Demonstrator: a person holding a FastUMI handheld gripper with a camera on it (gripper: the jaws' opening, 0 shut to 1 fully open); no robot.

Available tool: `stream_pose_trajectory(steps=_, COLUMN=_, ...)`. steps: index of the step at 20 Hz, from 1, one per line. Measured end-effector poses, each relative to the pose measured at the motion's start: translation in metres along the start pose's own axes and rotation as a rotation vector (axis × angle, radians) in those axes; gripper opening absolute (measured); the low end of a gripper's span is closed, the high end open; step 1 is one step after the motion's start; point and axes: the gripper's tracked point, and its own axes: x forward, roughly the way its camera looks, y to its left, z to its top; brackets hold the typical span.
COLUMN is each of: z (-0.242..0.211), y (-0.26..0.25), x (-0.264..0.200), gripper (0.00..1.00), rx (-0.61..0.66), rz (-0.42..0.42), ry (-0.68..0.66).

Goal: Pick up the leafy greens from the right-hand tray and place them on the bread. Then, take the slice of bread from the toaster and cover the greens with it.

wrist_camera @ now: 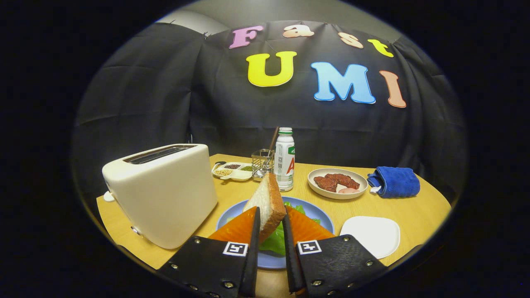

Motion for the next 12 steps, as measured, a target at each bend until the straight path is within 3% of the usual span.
stream_pose_trajectory(steps=8, z=-0.007, y=-0.015, x=0.003, gripper=0.33, rx=-0.012, rz=-0.011, ry=0.026)
stream_pose_trajectory(steps=10, z=-0.012, y=-0.020, x=0.006, gripper=0.42, rx=-0.011, rz=-0.016, ry=0.042)
stream_pose_trajectory(steps=12, z=-0.015, y=-0.023, x=0.007, gripper=0.43, rx=0.000, rz=-0.015, ry=0.049)
